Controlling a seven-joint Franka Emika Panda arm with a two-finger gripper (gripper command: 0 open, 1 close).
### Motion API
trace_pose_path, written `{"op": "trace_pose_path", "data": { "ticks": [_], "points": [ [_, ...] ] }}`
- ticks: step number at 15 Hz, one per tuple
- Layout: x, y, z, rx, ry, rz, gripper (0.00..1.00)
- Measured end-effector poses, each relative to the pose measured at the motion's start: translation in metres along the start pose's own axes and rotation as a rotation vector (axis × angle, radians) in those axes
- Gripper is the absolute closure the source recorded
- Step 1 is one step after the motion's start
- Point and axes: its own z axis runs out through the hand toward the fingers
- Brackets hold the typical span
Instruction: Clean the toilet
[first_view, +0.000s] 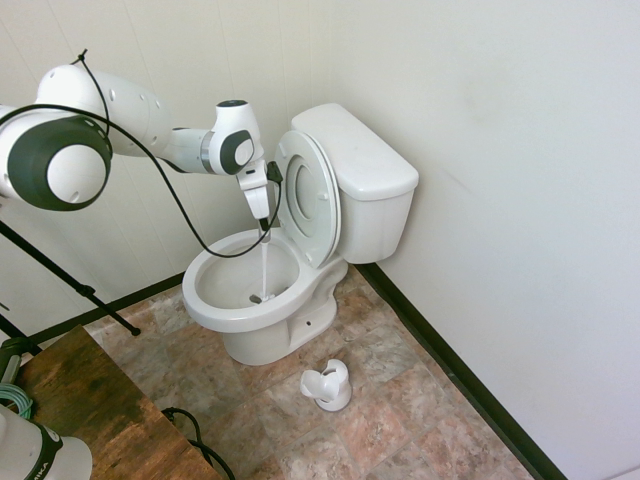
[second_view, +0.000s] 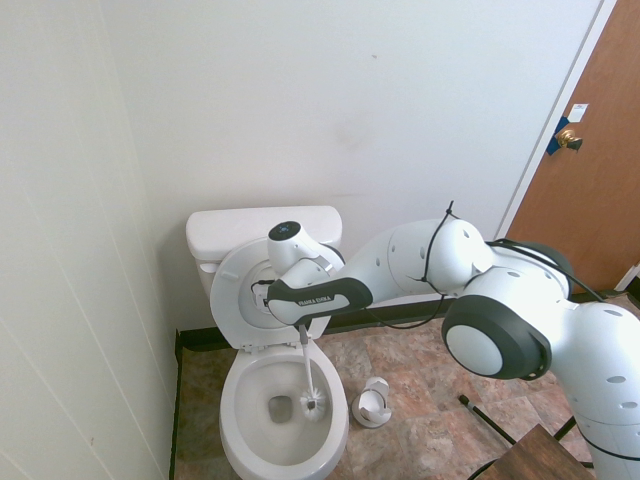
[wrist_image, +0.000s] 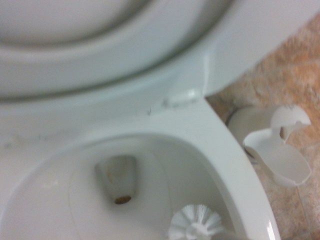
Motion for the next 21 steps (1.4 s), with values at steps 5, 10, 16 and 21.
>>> {"op": "trace_pose_path", "data": {
  "ticks": [5, 10, 16, 21],
  "points": [
    [0.004, -0.048, -0.012, 0.058, -0.015, 0.030, 1.00],
    [-0.064, -0.065, -0.003, 0.074, -0.016, -0.022, 1.00],
    [-0.116, -0.064, -0.006, 0.082, -0.015, -0.079, 1.00],
    [-0.134, -0.047, -0.067, 0.081, 0.002, -0.103, 1.00]
  ]
}}
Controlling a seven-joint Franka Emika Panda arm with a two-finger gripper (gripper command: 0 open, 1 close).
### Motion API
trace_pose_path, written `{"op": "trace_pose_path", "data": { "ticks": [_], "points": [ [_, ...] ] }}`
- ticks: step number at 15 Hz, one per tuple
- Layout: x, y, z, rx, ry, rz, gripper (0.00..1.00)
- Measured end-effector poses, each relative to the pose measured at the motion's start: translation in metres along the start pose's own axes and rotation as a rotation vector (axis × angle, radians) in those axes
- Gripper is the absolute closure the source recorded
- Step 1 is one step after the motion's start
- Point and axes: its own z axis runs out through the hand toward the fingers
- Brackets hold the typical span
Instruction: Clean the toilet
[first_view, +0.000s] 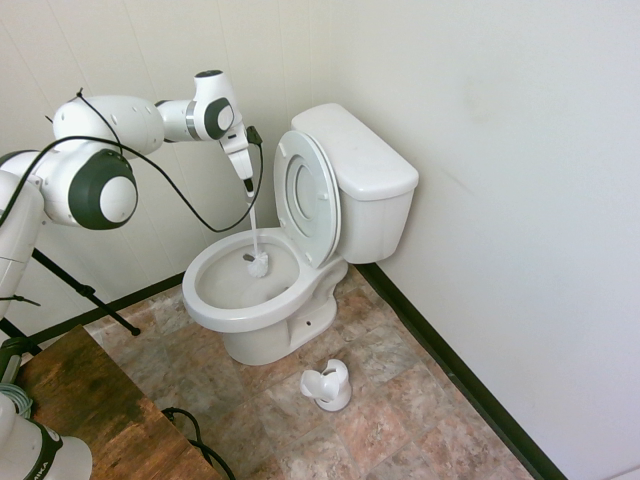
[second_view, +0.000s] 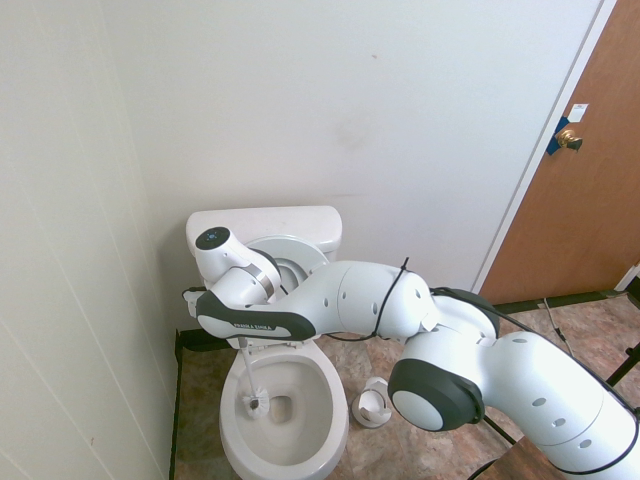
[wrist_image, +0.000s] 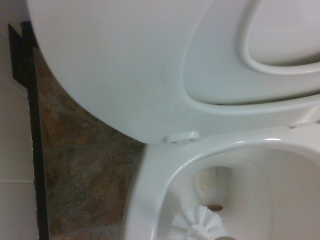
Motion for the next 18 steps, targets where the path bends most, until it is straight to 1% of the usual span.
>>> {"op": "trace_pose_path", "data": {
  "ticks": [4, 7, 9, 12, 13, 15, 16, 18],
  "points": [
    [0.025, 0.022, -0.094, -0.001, 0.027, 0.016, 1.00],
    [0.052, 0.048, -0.168, 0.016, 0.038, 0.053, 1.00],
    [0.085, 0.070, -0.210, 0.031, 0.048, 0.093, 1.00],
    [0.155, 0.112, -0.253, 0.042, 0.092, 0.163, 1.00],
    [0.181, 0.129, -0.259, 0.036, 0.094, 0.194, 1.00],
    [0.230, 0.158, -0.250, 0.015, 0.101, 0.247, 1.00],
    [0.252, 0.171, -0.235, 0.007, 0.101, 0.262, 1.00],
    [0.286, 0.193, -0.193, 0.001, 0.094, 0.271, 1.00]
  ]
}}
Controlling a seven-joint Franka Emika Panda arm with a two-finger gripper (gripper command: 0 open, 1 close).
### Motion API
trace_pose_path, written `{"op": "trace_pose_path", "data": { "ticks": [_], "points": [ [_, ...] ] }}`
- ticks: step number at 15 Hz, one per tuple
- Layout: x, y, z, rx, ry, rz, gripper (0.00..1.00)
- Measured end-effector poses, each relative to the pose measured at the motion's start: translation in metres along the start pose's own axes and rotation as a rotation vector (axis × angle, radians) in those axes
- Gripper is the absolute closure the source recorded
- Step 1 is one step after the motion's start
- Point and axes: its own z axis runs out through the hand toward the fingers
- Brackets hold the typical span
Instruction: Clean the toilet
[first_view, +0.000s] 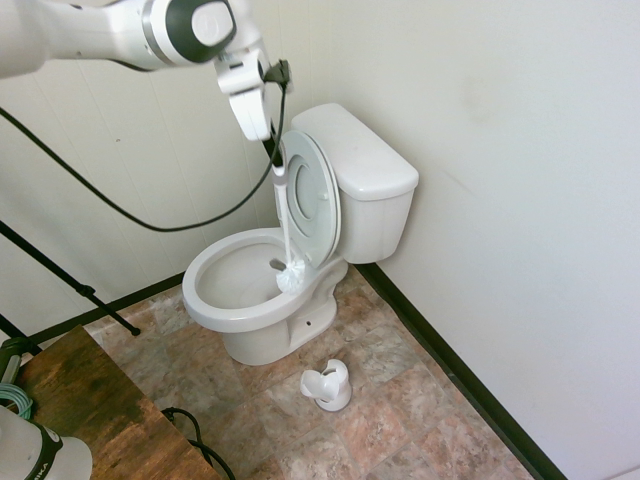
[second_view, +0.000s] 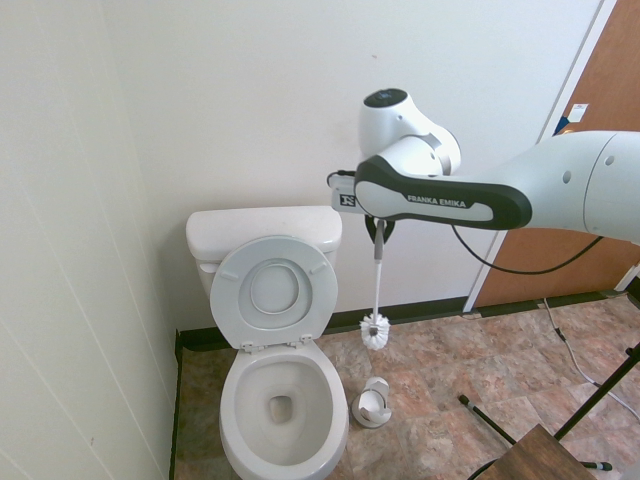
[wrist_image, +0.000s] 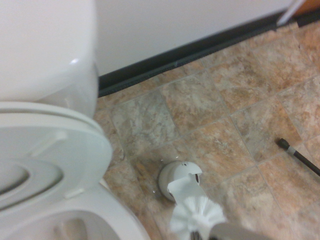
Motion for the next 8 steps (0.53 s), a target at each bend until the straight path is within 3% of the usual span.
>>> {"op": "trace_pose_path", "data": {
  "ticks": [4, 8],
  "points": [
    [0.027, 0.042, 0.109, 0.012, -0.049, -0.048, 1.00],
    [0.047, 0.059, 0.172, 0.042, -0.092, -0.079, 1.00]
  ]
}}
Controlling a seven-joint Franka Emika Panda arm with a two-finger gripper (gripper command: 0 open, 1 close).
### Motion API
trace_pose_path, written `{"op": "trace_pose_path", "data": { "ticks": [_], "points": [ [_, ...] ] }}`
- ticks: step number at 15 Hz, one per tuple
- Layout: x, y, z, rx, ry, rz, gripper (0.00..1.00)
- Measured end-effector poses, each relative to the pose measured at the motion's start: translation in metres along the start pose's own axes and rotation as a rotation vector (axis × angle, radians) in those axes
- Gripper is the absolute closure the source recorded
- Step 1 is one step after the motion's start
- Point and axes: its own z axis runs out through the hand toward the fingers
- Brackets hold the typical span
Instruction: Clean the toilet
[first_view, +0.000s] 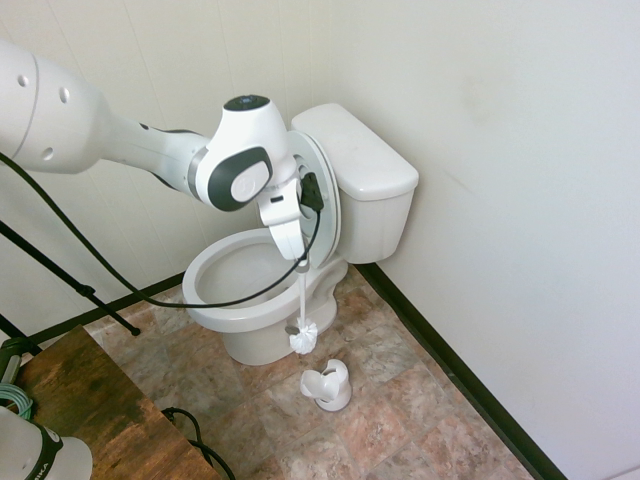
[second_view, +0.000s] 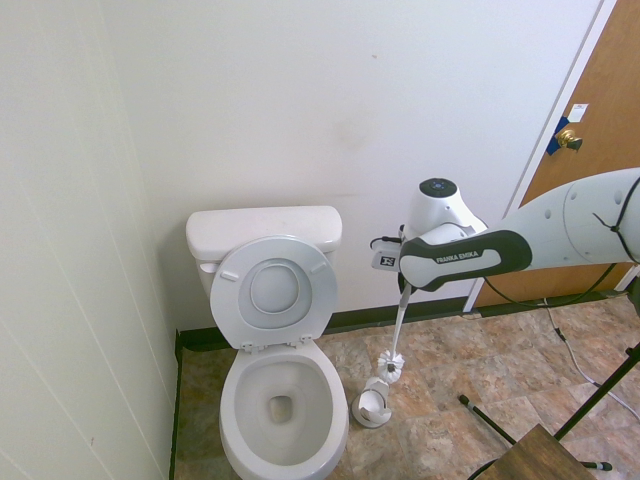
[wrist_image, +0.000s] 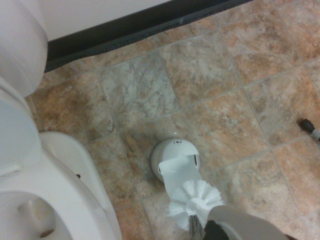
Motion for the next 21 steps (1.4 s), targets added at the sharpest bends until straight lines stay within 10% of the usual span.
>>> {"op": "trace_pose_path", "data": {
  "ticks": [21],
  "points": [
    [0.028, 0.029, 0.169, 0.006, -0.077, 0.029, 1.00]
  ]
}}
